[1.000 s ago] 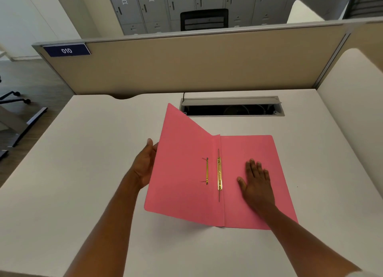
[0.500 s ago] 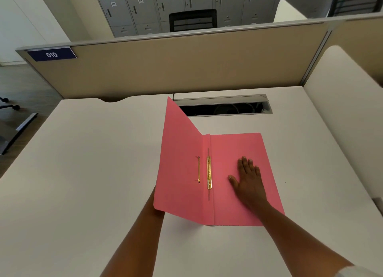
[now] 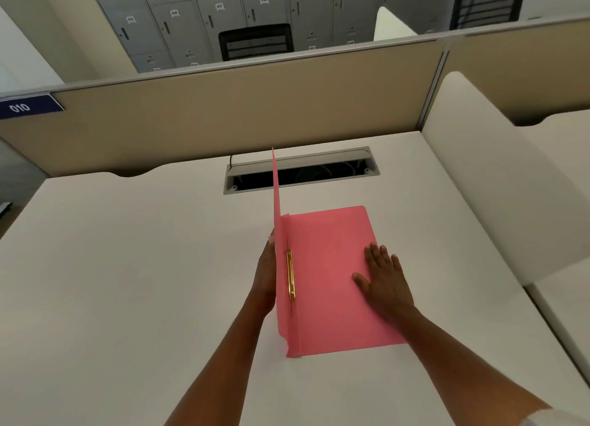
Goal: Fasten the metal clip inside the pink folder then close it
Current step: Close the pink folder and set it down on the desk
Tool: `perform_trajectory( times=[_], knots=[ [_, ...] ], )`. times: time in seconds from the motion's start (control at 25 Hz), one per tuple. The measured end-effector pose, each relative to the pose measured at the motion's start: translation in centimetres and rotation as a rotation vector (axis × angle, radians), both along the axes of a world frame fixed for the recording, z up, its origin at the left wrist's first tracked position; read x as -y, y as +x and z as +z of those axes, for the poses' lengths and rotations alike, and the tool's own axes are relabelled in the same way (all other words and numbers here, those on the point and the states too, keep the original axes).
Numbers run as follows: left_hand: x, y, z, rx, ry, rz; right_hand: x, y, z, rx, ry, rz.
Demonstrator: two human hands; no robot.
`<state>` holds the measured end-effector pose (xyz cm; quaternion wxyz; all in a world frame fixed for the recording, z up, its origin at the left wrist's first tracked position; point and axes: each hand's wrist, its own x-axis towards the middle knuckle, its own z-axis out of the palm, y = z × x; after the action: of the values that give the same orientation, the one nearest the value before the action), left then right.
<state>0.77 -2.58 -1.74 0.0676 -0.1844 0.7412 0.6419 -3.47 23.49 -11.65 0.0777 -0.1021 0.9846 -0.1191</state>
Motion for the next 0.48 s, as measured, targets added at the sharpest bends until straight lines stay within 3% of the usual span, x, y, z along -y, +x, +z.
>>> perform_trajectory(
  times=[0.16, 0.24, 0.48],
  knots=[
    [-1.7, -0.2, -0.9, 0.005, -0.032, -0.036, -1.7, -0.1, 0.1, 0.007, -0.005, -0.018],
    [-1.8, 0.1, -1.7, 0.012, -0.148, -0.081, -2.7, -0.2, 0.3, 0.007, -0.010, -0.040],
    [-2.1, 0.1, -6.3, 0.163, -0.842, -0.543, -6.8, -0.4, 0.2, 0.024, 0.038, -0.035]
  ],
)
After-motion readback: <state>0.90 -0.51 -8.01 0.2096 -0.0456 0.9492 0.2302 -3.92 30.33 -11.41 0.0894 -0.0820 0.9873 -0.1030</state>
